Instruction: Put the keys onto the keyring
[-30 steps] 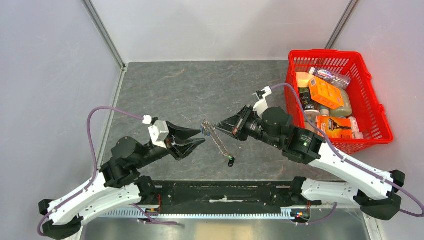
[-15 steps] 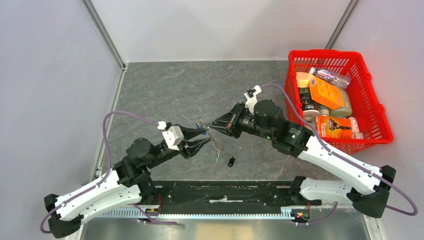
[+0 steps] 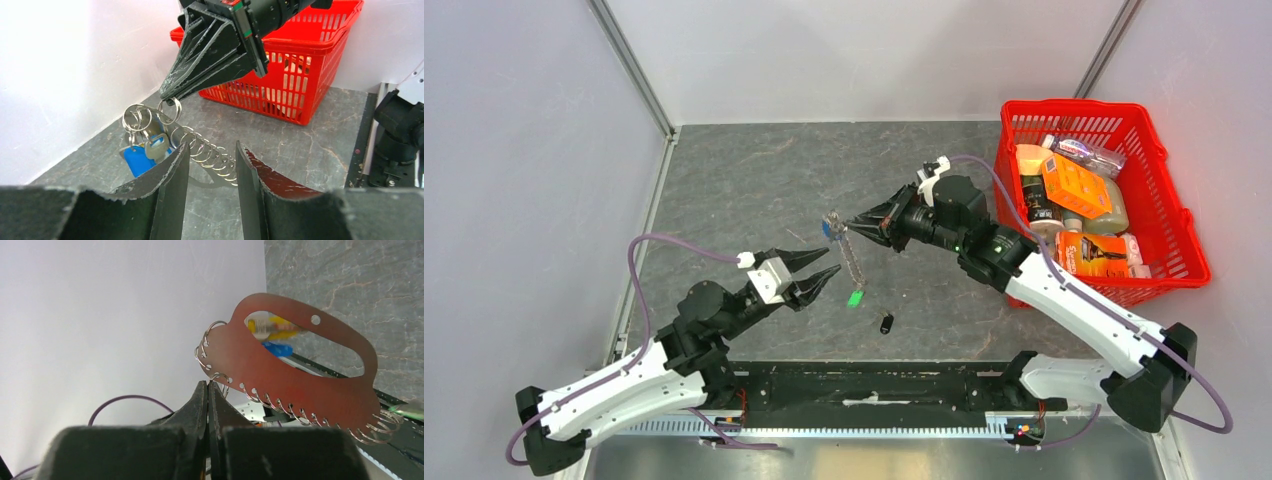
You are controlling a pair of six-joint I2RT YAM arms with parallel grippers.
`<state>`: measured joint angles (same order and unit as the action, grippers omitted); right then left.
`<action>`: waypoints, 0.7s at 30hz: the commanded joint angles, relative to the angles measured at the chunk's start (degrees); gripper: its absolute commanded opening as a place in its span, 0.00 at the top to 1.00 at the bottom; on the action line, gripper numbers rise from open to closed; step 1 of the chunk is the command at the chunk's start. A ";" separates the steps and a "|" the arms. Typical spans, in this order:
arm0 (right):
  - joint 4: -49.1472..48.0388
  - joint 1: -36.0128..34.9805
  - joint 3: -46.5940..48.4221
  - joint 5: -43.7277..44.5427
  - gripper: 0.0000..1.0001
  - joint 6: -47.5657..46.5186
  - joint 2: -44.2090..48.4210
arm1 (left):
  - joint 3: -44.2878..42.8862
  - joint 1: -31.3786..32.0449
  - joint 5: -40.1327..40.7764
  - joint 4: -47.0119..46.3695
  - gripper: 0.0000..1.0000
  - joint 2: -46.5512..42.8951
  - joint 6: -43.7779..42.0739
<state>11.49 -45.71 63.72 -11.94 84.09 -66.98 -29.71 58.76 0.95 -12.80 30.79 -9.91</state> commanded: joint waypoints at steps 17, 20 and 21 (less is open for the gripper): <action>-12.79 8.27 -1.53 -11.72 1.00 3.17 -6.24 | 4.61 0.39 2.87 -19.90 0.56 11.63 -20.14; -13.42 8.35 -2.02 -12.20 1.00 3.16 -5.89 | 6.09 0.47 3.49 -26.19 0.56 13.71 -21.42; -13.42 8.38 -2.26 -12.17 1.00 3.13 -5.72 | 6.07 0.56 3.84 -27.34 0.56 14.31 -21.74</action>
<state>3.36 -37.63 61.76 -21.71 86.59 -74.06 -24.71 58.92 2.70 -29.17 43.44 -26.70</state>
